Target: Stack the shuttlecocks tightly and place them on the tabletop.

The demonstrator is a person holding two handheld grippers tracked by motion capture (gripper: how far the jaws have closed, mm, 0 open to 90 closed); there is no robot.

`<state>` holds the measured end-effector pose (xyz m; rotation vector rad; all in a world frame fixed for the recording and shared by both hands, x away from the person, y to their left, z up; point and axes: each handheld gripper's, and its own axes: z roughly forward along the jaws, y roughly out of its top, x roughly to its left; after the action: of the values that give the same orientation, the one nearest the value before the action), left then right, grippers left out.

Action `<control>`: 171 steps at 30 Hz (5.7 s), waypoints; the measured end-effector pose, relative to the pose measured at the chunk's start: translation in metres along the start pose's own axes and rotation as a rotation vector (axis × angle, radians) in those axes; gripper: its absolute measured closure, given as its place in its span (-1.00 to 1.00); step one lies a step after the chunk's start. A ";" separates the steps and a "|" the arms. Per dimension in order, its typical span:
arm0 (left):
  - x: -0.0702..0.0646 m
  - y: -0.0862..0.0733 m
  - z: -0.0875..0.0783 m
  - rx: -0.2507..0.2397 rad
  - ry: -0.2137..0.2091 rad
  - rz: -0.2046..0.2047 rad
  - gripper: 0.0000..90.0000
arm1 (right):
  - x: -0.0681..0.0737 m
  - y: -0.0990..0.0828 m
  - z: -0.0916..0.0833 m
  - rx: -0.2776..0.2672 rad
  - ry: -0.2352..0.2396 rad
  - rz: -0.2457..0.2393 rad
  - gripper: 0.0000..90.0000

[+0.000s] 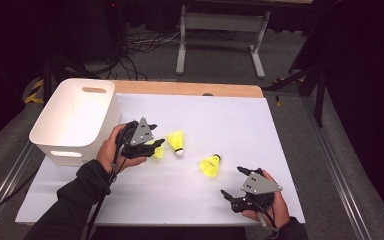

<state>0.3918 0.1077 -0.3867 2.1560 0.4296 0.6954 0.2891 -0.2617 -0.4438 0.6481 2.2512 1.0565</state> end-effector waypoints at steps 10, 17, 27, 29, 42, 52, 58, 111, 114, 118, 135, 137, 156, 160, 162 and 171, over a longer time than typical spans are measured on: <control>-0.010 -0.016 -0.032 -0.112 0.022 0.017 -0.23 | -0.006 0.003 -0.007 -0.032 -0.016 0.026 -0.69; -0.019 -0.034 -0.049 -0.167 0.034 0.023 -0.40 | -0.010 0.005 -0.012 -0.054 -0.043 0.061 -0.71; -0.032 -0.074 -0.065 -0.189 0.028 0.017 -0.59 | -0.015 0.016 -0.016 -0.080 -0.053 0.087 -0.73; -0.034 -0.081 -0.068 -0.193 0.050 0.011 -0.64 | -0.015 0.018 -0.017 -0.082 -0.054 0.083 -0.73; -0.039 -0.137 -0.092 -0.221 0.020 -0.122 -0.80 | -0.024 0.043 -0.018 -0.106 -0.003 0.095 -0.72; -0.041 -0.159 -0.102 -0.235 -0.005 -0.207 -0.84 | -0.035 0.087 0.009 -0.066 0.051 0.052 -0.68; -0.039 -0.162 -0.103 -0.243 -0.001 -0.223 -0.84 | -0.043 0.120 0.032 -0.024 0.076 0.002 -0.61; -0.036 -0.167 -0.103 -0.243 -0.024 -0.221 -0.79 | -0.053 0.183 0.211 0.331 0.408 -0.022 0.97; -0.036 -0.167 -0.103 -0.244 -0.020 -0.219 -0.79 | -0.053 0.187 0.204 0.280 0.376 -0.017 0.97; -0.036 -0.167 -0.103 -0.243 -0.016 -0.214 -0.80 | -0.048 0.186 0.198 0.221 0.358 0.006 0.97; -0.038 -0.166 -0.103 -0.239 -0.007 -0.207 -0.79 | -0.053 0.160 0.170 0.189 0.389 0.029 0.73; -0.038 -0.167 -0.103 -0.237 -0.011 -0.207 -0.79 | -0.055 0.156 0.165 0.199 0.396 0.031 0.74; -0.039 -0.166 -0.100 -0.220 -0.015 -0.198 -0.79 | -0.059 0.121 0.149 0.373 0.355 -0.013 0.85; -0.040 -0.166 -0.100 -0.216 -0.018 -0.195 -0.79 | -0.058 0.117 0.149 0.381 0.356 -0.007 0.87; -0.040 -0.166 -0.099 -0.210 -0.016 -0.193 -0.79 | -0.057 0.115 0.149 0.387 0.360 -0.010 0.89; -0.040 -0.165 -0.098 -0.205 -0.014 -0.193 -0.80 | -0.053 0.105 0.147 0.413 0.376 0.006 0.67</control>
<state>0.2891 0.2469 -0.4796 1.8973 0.5276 0.5890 0.4446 -0.1578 -0.4231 0.6623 2.8371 0.7658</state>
